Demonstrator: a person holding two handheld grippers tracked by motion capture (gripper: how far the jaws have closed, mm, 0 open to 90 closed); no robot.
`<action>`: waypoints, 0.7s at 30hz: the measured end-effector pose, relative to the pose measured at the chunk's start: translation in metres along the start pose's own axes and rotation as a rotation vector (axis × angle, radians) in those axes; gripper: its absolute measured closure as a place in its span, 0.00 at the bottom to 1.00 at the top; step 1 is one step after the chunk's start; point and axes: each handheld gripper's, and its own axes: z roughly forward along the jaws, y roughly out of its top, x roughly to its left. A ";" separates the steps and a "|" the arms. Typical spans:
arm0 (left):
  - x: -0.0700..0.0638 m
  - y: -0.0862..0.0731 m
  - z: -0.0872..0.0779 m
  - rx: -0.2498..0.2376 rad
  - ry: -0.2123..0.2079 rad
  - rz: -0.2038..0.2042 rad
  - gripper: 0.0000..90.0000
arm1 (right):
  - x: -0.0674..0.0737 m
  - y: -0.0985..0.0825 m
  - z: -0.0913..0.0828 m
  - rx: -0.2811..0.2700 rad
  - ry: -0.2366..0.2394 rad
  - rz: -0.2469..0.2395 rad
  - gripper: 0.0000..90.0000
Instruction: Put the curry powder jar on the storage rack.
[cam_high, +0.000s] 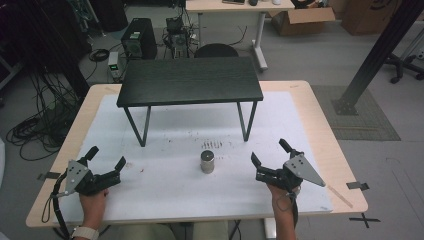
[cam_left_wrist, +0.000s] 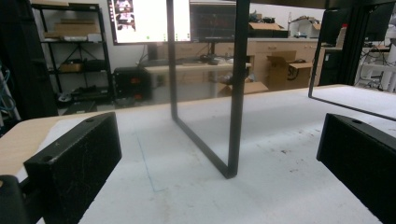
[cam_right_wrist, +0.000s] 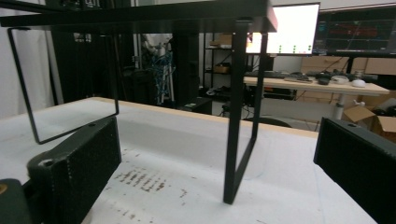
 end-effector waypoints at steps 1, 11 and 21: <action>0.000 0.000 0.000 0.000 0.000 -0.001 0.00 | 0.002 0.001 0.001 0.001 0.007 -0.002 0.00; 0.000 0.000 0.000 -0.002 0.000 -0.001 0.00 | 0.021 0.004 0.013 0.012 0.073 -0.012 0.00; 0.000 0.000 0.000 -0.002 0.000 -0.001 0.00 | 0.043 0.001 0.035 0.047 0.163 -0.021 0.00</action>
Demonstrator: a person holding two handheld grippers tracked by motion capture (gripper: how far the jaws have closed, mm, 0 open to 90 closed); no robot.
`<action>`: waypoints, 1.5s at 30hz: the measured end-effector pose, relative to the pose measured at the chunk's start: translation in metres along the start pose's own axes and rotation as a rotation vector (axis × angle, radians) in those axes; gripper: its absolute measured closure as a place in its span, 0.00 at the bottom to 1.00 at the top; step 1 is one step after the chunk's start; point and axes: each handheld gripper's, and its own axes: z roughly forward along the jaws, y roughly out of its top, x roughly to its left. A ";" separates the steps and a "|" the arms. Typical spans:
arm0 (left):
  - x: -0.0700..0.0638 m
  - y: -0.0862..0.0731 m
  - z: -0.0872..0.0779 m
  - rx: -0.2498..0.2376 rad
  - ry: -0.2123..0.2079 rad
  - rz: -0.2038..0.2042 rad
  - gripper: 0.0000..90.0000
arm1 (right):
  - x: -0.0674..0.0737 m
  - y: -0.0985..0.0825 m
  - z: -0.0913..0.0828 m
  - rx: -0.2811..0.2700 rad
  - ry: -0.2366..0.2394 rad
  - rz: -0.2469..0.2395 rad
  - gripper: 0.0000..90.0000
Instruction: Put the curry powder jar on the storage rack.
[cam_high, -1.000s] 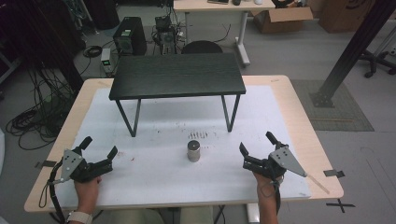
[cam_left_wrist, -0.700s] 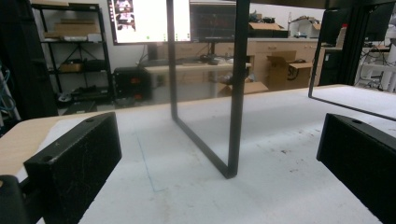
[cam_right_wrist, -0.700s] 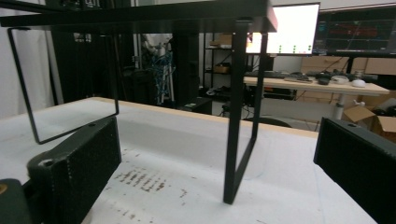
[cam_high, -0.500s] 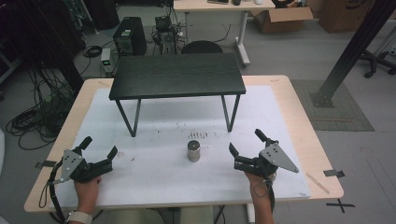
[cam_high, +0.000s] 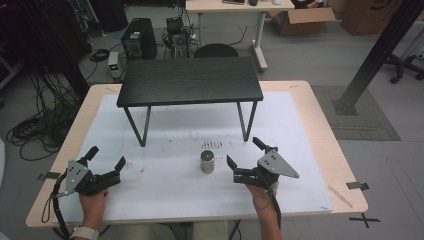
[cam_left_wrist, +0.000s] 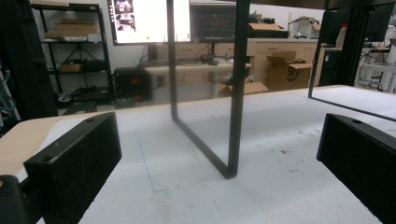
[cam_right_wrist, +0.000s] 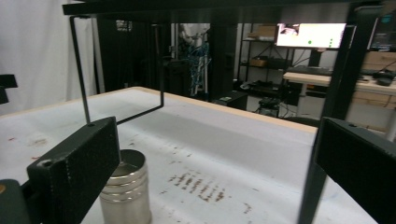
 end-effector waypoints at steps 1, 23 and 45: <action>0.000 0.000 0.000 0.000 0.000 0.000 0.00 | 0.001 0.000 0.002 0.002 0.006 0.000 0.00; 0.000 0.000 0.000 0.001 0.000 -0.001 0.00 | 0.026 -0.007 0.032 0.083 0.123 0.003 0.00; 0.000 0.000 0.000 0.000 0.000 0.000 0.00 | 0.041 -0.026 0.061 0.208 0.183 0.016 0.01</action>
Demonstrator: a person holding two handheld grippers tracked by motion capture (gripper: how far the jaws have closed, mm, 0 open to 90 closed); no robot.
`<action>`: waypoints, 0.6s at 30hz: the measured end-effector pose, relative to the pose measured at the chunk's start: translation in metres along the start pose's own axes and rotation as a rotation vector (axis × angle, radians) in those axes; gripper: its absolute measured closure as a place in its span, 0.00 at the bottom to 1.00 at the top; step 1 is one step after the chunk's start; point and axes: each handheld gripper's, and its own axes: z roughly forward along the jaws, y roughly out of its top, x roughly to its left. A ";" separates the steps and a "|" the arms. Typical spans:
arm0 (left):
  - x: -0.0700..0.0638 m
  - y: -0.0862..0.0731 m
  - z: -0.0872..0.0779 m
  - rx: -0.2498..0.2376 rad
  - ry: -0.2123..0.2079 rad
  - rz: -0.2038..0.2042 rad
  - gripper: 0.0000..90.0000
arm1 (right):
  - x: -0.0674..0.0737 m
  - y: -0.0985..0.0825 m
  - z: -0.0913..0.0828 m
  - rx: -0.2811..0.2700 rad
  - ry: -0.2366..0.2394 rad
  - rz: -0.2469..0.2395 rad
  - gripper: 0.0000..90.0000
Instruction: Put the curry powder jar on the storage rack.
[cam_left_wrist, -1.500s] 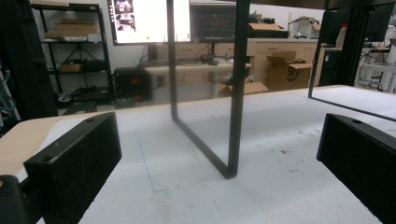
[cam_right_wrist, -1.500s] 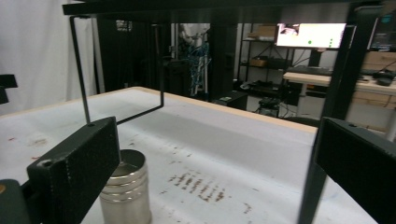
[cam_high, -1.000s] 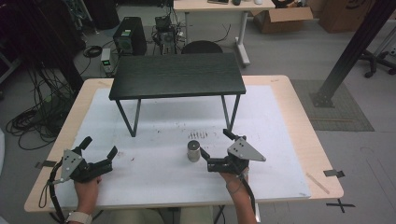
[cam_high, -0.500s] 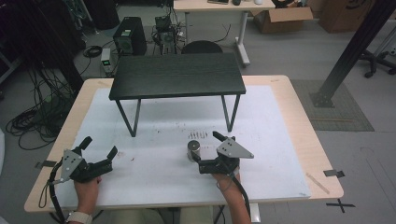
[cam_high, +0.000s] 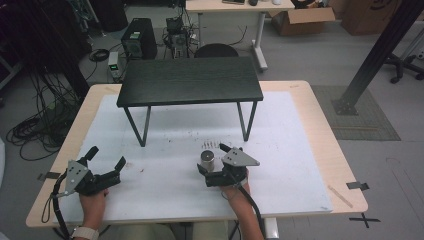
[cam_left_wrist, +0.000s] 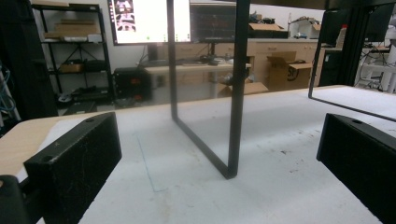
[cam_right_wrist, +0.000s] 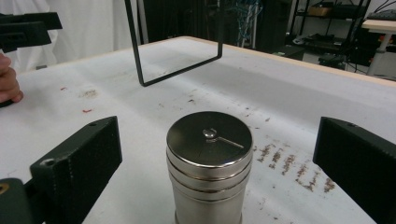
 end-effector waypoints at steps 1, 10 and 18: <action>0.000 0.000 0.000 0.000 0.000 0.000 0.00 | 0.000 0.000 0.001 0.004 0.001 -0.001 0.01; 0.000 0.000 0.000 -0.001 0.000 0.000 0.00 | 0.000 -0.005 0.005 0.014 -0.001 0.006 0.03; 0.000 0.000 0.000 -0.001 0.000 0.001 0.00 | 0.001 -0.005 0.007 0.032 0.018 -0.007 0.16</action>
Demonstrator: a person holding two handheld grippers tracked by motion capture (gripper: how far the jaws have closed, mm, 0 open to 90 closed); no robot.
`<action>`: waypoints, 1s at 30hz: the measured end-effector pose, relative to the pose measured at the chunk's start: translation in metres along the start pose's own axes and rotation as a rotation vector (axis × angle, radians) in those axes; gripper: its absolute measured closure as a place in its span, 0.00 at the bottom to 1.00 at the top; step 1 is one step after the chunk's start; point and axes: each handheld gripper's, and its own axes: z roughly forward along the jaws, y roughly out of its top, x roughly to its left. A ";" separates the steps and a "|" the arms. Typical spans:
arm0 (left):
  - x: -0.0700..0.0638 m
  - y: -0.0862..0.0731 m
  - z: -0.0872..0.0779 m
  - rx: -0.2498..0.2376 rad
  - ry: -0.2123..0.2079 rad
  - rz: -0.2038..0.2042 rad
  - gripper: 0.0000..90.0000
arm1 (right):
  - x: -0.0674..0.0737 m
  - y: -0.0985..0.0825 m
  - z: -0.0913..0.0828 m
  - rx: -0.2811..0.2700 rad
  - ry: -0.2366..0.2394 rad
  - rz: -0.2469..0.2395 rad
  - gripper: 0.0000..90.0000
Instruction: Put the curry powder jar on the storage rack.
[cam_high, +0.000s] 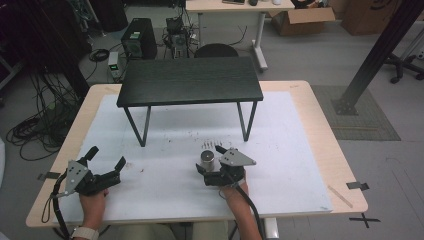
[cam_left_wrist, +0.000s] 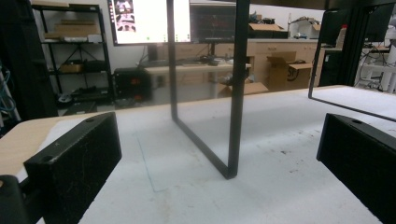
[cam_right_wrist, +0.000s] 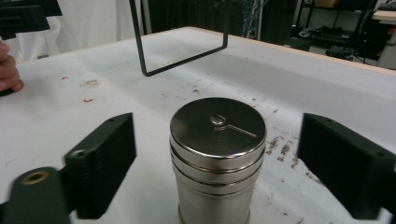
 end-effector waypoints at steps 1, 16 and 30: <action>0.000 0.000 0.000 0.000 0.000 0.000 0.00 | 0.000 0.000 0.000 0.002 0.005 -0.001 0.19; 0.000 0.000 0.000 0.000 0.000 0.000 0.00 | -0.005 0.001 0.001 0.016 0.064 0.031 0.52; 0.000 0.000 0.000 0.001 0.000 0.000 0.00 | -0.006 0.000 0.000 0.008 0.069 0.040 0.53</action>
